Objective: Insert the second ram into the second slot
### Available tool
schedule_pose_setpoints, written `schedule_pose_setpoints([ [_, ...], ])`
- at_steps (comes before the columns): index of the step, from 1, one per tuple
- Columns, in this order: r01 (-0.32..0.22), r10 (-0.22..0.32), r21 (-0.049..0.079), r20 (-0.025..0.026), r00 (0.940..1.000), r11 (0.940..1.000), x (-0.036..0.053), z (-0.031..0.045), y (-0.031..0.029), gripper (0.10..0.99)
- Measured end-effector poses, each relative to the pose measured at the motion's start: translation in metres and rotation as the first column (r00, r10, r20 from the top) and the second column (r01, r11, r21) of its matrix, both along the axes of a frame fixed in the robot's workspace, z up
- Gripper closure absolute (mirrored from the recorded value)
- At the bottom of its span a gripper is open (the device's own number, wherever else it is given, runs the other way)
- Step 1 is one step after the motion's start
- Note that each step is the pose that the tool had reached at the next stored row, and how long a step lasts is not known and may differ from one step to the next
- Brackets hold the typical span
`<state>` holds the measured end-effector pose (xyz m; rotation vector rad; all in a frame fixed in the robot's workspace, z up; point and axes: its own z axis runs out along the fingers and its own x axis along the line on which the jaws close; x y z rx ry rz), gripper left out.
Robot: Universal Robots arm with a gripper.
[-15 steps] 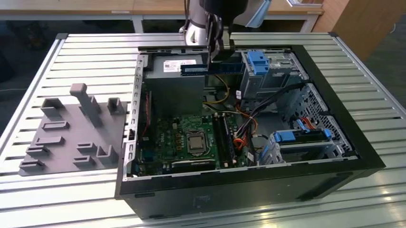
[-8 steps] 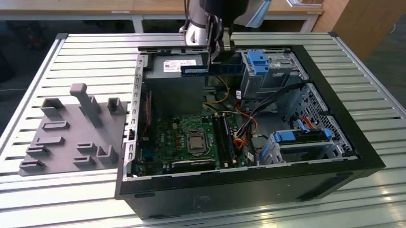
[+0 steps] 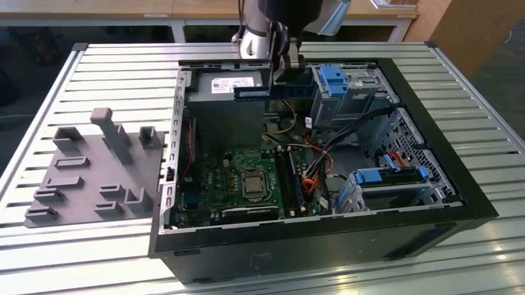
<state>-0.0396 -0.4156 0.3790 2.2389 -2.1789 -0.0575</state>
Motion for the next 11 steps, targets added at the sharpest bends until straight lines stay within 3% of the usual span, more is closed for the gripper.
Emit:
schedule_pose_setpoints([
  [11, 0.000, 0.000, 0.000, -0.0001, 1.0000, 1.0000, 0.0000, 0.0000, -0.0106, 0.949],
])
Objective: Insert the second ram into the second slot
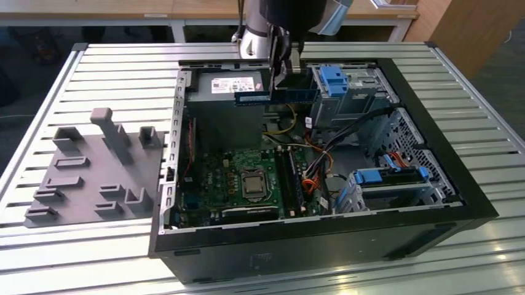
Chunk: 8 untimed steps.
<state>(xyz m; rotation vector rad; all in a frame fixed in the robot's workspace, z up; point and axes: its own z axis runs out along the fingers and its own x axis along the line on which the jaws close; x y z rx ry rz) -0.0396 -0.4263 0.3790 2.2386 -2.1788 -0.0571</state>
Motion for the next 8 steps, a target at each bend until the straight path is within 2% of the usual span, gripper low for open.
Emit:
schedule_pose_setpoints([
  [8, 0.000, 0.000, 0.000, 0.0000, 1.0000, 1.0000, 0.0000, 0.0000, -0.0113, 0.949],
])
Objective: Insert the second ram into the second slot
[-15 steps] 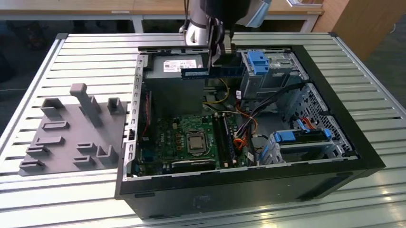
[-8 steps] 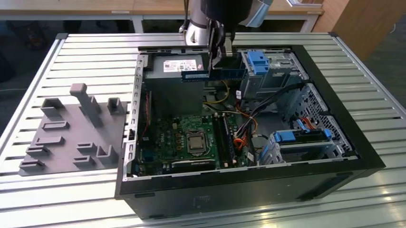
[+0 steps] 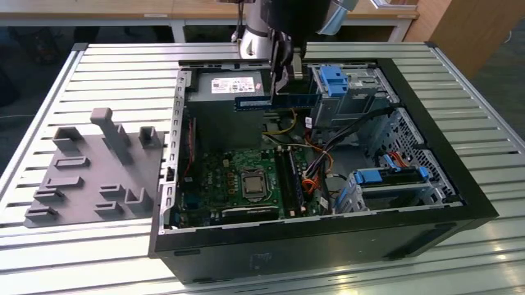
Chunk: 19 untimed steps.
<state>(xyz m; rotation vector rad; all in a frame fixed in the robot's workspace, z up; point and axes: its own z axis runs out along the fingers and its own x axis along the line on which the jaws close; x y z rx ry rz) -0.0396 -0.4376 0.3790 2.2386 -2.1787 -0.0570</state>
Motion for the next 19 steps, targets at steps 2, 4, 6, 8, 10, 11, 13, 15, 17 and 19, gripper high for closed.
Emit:
schedule_pose_setpoints([
  [2, 0.000, 0.000, 0.000, 0.0000, 1.0000, 1.0000, 0.0000, -0.0001, -0.0036, 0.949],
  [4, 0.000, 0.000, 0.000, 0.0000, 1.0000, 1.0000, 0.0000, -0.0001, -0.0069, 0.949],
  [6, 0.000, 0.000, 0.000, 0.0000, 1.0000, 1.0000, 0.0000, -0.0001, -0.0100, 0.949],
  [8, 0.000, 0.000, 0.000, 0.0000, 1.0000, 1.0000, 0.0000, -0.0001, -0.0130, 0.949],
  [10, 0.000, 0.000, -0.001, 0.0000, 1.0000, 1.0000, 0.0000, -0.0001, -0.0158, 0.949],
  [11, 0.000, 0.000, -0.001, 0.0000, 1.0000, 1.0000, -0.0001, -0.0001, -0.0170, 0.949],
  [13, 0.000, 0.000, -0.002, 0.0000, 1.0000, 1.0000, -0.0001, -0.0001, -0.0184, 0.949],
  [15, 0.001, -0.001, -0.002, 0.0000, 1.0000, 1.0000, -0.0001, -0.0001, -0.0190, 0.949],
  [17, 0.005, -0.005, -0.003, 0.0000, 1.0000, 1.0000, -0.0001, -0.0001, -0.0193, 0.949],
  [19, 0.012, -0.012, -0.003, 0.0000, 0.9999, 0.9999, -0.0001, -0.0001, -0.0197, 0.949],
])
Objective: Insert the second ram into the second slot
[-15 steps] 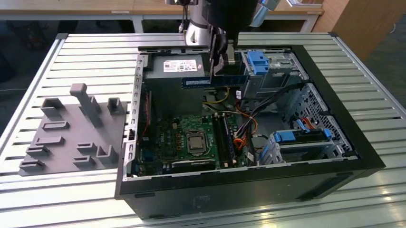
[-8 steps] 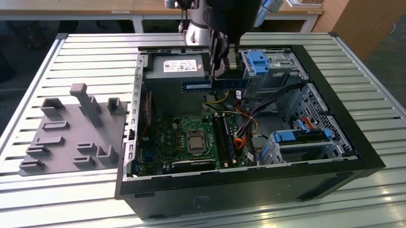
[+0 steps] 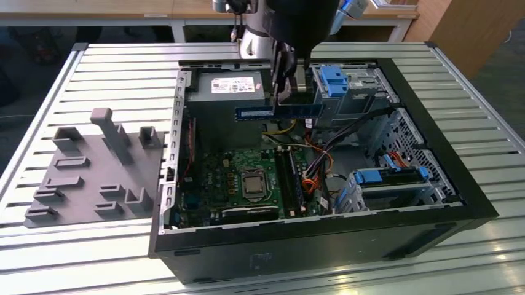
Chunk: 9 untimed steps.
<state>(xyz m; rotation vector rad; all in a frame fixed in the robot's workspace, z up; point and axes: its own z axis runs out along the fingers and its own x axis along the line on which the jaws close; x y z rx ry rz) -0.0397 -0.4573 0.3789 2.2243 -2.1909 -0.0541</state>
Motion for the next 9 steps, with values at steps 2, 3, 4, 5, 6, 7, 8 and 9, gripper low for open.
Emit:
schedule_pose_setpoints([
  [2, 0.008, -0.008, 0.000, 0.0000, 1.0000, 1.0000, 0.0000, 0.0000, -0.0001, 0.949],
  [3, 0.013, -0.013, 0.000, 0.0000, 0.9999, 0.9999, 0.0000, 0.0000, -0.0001, 0.949],
  [4, 0.020, -0.020, 0.000, 0.0000, 0.9998, 0.9998, 0.0000, 0.0000, -0.0002, 0.949],
  [5, 0.027, -0.027, 0.000, 0.0000, 0.9996, 0.9996, 0.0000, 0.0000, -0.0002, 0.949],
  [6, 0.033, -0.033, 0.000, 0.0000, 0.9994, 0.9994, 0.0000, 0.0000, -0.0003, 0.949],
  [7, 0.040, -0.040, 0.000, 0.0000, 0.9992, 0.9992, 0.0000, 0.0000, -0.0003, 0.949],
  [8, 0.047, -0.047, 0.000, -0.0001, 0.9989, 0.9989, 0.0000, 0.0000, -0.0003, 0.949],
  [9, 0.054, -0.054, 0.000, 0.0000, 0.9986, 0.9986, 0.0000, 0.0000, -0.0003, 0.949],
])
